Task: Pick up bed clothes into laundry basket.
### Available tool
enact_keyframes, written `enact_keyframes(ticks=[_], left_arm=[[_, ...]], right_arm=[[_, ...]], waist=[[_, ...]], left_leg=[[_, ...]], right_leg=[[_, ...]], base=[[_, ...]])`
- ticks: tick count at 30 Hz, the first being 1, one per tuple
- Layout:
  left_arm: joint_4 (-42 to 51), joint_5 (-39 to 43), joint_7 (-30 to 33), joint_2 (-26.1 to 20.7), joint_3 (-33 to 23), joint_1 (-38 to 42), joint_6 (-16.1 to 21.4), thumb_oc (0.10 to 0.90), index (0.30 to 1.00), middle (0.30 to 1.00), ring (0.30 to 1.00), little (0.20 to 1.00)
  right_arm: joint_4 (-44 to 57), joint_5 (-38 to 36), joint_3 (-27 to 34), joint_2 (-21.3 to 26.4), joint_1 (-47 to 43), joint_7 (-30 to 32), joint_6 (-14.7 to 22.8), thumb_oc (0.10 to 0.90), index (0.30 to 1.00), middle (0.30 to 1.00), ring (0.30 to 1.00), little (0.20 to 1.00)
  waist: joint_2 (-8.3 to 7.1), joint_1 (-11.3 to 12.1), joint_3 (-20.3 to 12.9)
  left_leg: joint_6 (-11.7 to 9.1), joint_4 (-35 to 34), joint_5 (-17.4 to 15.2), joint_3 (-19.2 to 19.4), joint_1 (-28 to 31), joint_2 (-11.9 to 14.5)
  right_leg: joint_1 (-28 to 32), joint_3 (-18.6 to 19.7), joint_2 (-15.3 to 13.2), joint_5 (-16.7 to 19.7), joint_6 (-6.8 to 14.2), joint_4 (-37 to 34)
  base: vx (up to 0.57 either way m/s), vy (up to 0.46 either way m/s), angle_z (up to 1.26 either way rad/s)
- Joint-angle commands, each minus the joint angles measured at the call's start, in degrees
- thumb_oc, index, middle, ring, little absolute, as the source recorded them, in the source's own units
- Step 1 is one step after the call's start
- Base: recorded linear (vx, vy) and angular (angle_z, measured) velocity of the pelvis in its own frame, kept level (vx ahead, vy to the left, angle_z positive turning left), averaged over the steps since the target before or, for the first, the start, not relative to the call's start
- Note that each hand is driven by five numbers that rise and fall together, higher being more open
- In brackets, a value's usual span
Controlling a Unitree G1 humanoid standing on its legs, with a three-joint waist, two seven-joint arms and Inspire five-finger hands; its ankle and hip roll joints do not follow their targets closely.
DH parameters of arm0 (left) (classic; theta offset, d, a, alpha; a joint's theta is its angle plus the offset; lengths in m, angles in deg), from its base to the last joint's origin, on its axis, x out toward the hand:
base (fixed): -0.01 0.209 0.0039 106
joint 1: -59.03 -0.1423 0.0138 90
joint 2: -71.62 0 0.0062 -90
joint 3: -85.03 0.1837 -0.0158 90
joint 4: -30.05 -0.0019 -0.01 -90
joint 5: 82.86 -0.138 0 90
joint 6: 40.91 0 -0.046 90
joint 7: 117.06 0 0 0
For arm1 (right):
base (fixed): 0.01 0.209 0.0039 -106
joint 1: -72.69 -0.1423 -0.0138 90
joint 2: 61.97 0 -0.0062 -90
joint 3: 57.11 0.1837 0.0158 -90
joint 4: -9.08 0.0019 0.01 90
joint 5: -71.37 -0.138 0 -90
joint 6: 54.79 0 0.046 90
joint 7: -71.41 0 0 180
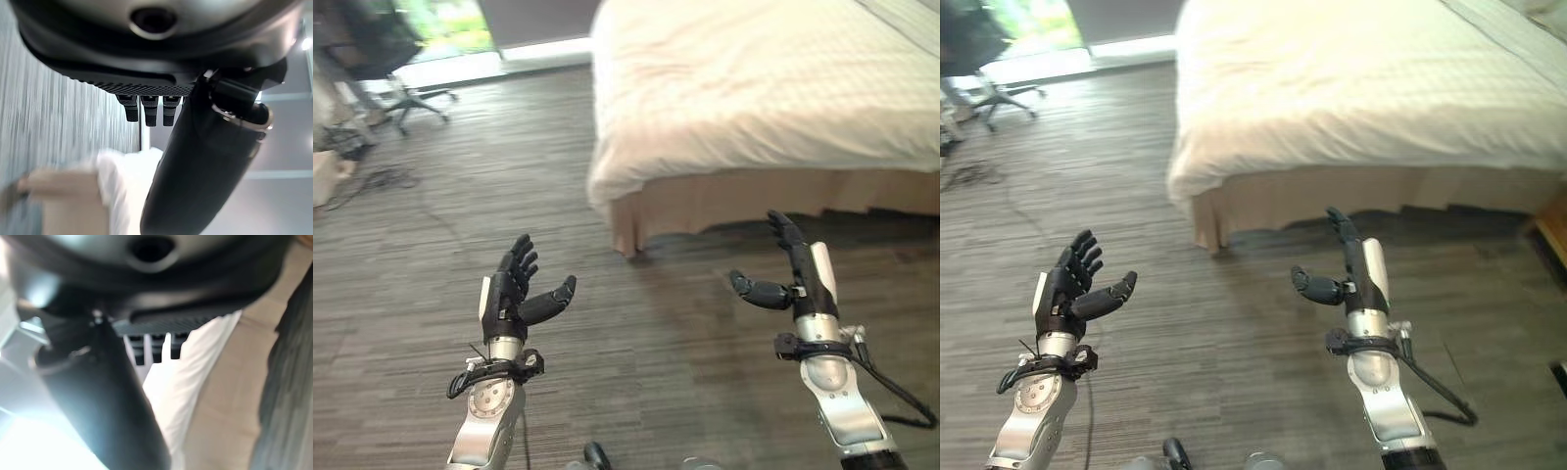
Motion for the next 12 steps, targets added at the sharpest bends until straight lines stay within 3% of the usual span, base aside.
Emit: enact_keyframes(ticks=[1,4,12], left_arm=[[5.20,-2.84,-3.08,-6.18,-5.82,3.18,3.84,0.800,0.900,0.900,0.900,0.900],[5.26,-4.34,-3.83,-7.74,-6.06,3.78,3.73,0.800,0.900,0.900,0.900,0.900],[6.70,-5.10,-6.09,-9.93,-6.63,3.40,3.66,0.800,0.900,0.900,0.900,0.900]], right_arm=[[3.22,-0.28,3.14,-3.20,-4.73,0.53,5.18,0.800,0.900,0.900,0.900,0.900],[3.07,0.24,3.17,-3.55,-4.82,0.59,5.12,0.800,0.900,0.900,0.900,0.900],[3.35,1.36,3.57,-2.49,-6.15,0.36,4.94,0.800,0.900,0.900,0.900,0.900]], waist=[[-5.70,0.48,-4.40],[-5.97,0.20,-4.72],[-7.14,0.38,-5.20]], left_leg=[[-12.53,-2.13,-9.54,0.02,6.54,4.83],[-12.36,-4.00,-8.93,0.50,7.91,5.05],[-12.23,-4.30,-9.04,1.24,8.77,5.15]], right_leg=[[3.79,-1.11,-6.72,13.89,4.21,-17.07],[3.92,-0.72,-6.97,13.96,4.58,-16.80],[3.79,0.73,-7.30,14.81,5.25,-17.31]], base=[[0.04,0.114,0.76],[0.03,0.071,0.45],[0.02,0.036,-0.07]])
